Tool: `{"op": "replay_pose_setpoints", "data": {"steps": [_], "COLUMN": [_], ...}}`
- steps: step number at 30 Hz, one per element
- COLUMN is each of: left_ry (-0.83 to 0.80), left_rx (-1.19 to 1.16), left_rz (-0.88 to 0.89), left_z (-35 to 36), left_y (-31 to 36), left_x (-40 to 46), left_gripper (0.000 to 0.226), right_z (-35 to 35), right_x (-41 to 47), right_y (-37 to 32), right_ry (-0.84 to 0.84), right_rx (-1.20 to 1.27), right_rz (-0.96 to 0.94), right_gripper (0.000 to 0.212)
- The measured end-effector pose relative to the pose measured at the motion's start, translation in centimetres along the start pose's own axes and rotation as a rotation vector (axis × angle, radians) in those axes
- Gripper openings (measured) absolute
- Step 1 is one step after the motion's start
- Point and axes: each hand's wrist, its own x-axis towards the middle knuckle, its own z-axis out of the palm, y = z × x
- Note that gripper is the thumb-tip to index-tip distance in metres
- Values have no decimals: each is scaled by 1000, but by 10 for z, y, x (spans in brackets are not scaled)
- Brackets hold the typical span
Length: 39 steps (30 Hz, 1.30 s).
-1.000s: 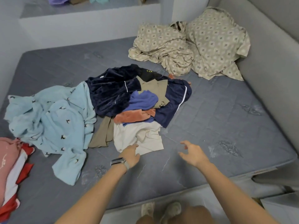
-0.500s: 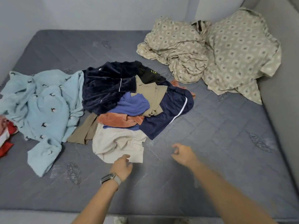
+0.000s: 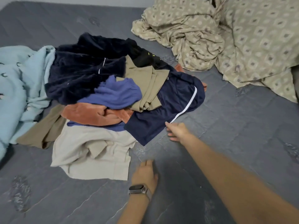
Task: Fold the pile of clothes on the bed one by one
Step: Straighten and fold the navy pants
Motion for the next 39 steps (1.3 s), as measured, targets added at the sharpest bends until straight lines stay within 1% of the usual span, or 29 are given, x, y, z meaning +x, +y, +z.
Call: {"op": "replay_pose_setpoints", "data": {"steps": [2, 5, 6, 7, 8, 9, 12, 13, 15, 16, 18, 19, 21, 22, 24, 26, 27, 28, 29, 30, 31, 32, 33, 34, 35, 36, 37, 39], "left_ry": [79, 247, 300, 347, 381, 404, 424, 417, 418, 426, 438, 436, 434, 433, 407, 312, 247, 175, 127, 119, 129, 128, 103, 41, -43, -118, -150, -103], "left_rx": [-5, -119, -148, -171, -190, -205, -233, -246, -288, -312, -361, -381, -416, -445, -536, -596, -613, -634, -661, -691, -722, -768, -873, -1034, -1197, -1316, -1378, -1378], "left_rz": [33, 84, 101, 117, 127, 136, 143, 135, 120, 114, 119, 128, 131, 127, 107, 56, 31, 2, -20, -33, -50, -84, -119, -146, -150, -129, -80, 15], "left_z": [14, 30, 35, 40, 45, 50, 65, 71, 82, 87, 91, 93, 97, 100, 110, 125, 135, 144, 153, 163, 172, 180, 182, 179, 176, 173, 170, 166], "left_y": [-5, -13, -16, -19, -22, -25, -28, -29, -29, -28, -19, -14, -4, 1, 11, 21, 25, 29, 34, 37, 39, 39, 39, 42, 45, 48, 51, 58], "left_x": [15, 20, 20, 20, 20, 19, 14, 11, 3, -3, -16, -23, -38, -48, -72, -102, -120, -140, -159, -175, -189, -203, -218, -234, -247, -258, -267, -281], "left_gripper": [49, 42, 41, 41, 41, 42, 42, 41, 36, 32, 26, 25, 24, 23, 22, 24, 31, 47, 73, 104, 129, 144, 150, 145, 130, 109, 90, 64], "right_z": [13, 29, 33, 35, 37, 38, 32, 25, 7, -4, -25, -35, -53, -61, -71, -72, -70, -67, -64, -61, -57, -56, -55, -55, -56, -57, -56, -56], "right_x": [31, 75, 90, 102, 106, 98, 76, 67, 50, 41, 17, 3, -31, -45, -78, -112, -132, -149, -166, -180, -196, -211, -226, -243, -252, -260, -272, -299], "right_y": [1, 10, 18, 25, 29, 31, 53, 68, 105, 124, 157, 173, 203, 221, 255, 285, 297, 310, 321, 330, 338, 345, 351, 356, 364, 372, 374, 376], "right_ry": [18, 97, 132, 145, 163, 176, 193, 205, 196, 176, 133, 120, 79, 69, 67, 49, 36, 21, 9, -9, -23, -39, -51, -64, -74, -76, -73, -83], "right_rx": [116, 183, 180, 160, 137, 129, 252, 277, 324, 352, 357, 361, 365, 363, 355, 375, 403, 443, 472, 485, 474, 465, 436, 409, 384, 363, 347, 335], "right_rz": [-15, -26, -39, -60, -86, -118, -229, -239, -236, -225, -200, -192, -181, -187, -196, -215, -211, -208, -192, -188, -194, -216, -226, -256, -278, -324, -326, -375], "right_gripper": [37, 77, 84, 86, 81, 72, 30, 23, 21, 25, 42, 40, 19, 15, 15, 16, 14, 13, 17, 26, 35, 38, 27, 9, 15, 23, 24, 23]}}
